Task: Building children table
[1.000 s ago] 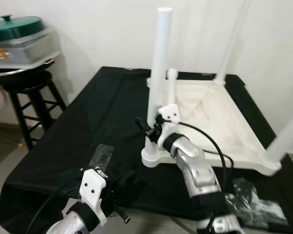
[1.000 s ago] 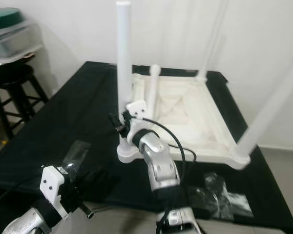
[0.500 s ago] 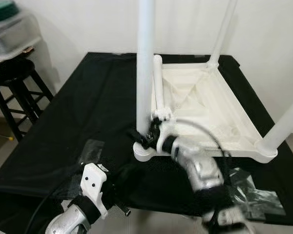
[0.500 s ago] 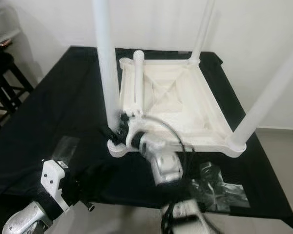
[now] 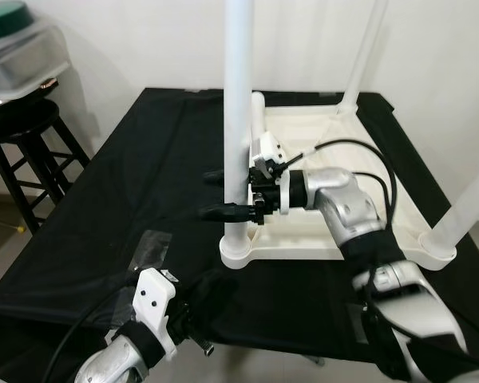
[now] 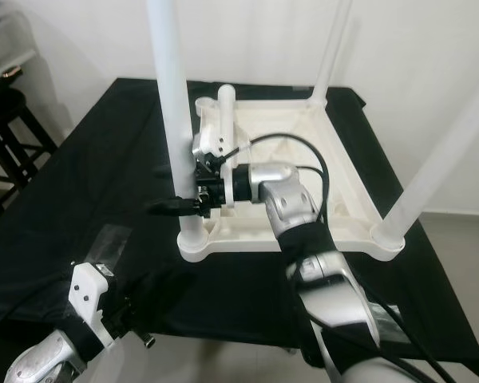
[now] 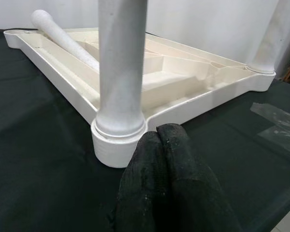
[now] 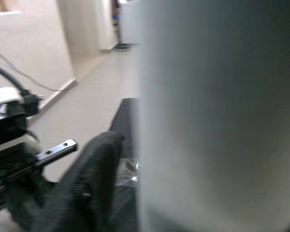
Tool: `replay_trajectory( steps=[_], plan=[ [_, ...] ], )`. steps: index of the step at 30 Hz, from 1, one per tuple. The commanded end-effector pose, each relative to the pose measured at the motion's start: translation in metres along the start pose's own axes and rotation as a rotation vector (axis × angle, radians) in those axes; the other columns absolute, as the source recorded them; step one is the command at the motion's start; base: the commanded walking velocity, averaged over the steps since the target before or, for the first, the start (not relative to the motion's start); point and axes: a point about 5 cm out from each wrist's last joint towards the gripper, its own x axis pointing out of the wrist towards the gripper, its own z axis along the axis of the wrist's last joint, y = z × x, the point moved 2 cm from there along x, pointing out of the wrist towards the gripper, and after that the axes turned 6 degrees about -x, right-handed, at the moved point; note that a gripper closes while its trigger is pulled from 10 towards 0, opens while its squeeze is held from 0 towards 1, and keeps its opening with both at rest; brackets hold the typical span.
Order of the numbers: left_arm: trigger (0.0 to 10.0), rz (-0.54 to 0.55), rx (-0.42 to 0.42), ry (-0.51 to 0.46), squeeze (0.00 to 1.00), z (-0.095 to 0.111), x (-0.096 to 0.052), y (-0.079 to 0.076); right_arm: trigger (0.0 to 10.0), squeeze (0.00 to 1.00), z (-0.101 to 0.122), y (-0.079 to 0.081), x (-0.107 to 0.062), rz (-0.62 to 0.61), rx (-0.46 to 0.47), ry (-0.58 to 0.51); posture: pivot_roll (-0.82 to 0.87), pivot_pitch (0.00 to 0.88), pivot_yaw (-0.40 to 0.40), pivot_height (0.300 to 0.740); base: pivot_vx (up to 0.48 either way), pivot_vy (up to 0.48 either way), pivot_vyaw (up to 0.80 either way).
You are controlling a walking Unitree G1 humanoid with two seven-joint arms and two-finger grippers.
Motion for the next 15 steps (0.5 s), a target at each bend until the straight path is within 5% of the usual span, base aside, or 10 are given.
replay_trajectory(
  steps=[1, 2, 8, 15],
  plan=[
    [10.0, 0.009, -0.003, 0.020, 0.00, -0.004, -0.003, 0.003, 4.5, 0.00, -0.005, 0.006, 0.008, 0.077, 0.013, -0.001, 0.05, 0.042, 0.017, 0.740, 0.000, 0.000, 0.00],
    [10.0, 0.009, -0.002, 0.021, 0.00, -0.004, -0.003, 0.003, 0.0, 0.00, -0.006, 0.006, 0.008, 0.101, 0.029, 0.001, 0.06, 0.043, 0.016, 0.740, 0.000, 0.000, 0.00],
    [10.0, 0.011, 0.000, 0.021, 0.00, -0.004, -0.004, 0.002, 0.0, 0.00, -0.016, 0.007, 0.009, 0.104, 0.061, 0.016, 0.06, 0.051, 0.013, 0.740, 0.000, 0.000, 0.00],
    [10.0, 0.010, -0.002, 0.017, 0.00, -0.003, -0.005, 0.000, 0.0, 0.00, -0.044, 0.001, 0.005, -0.189, 0.092, 0.032, 0.05, 0.069, 0.006, 0.740, 0.000, 0.000, 0.00]
  ],
)
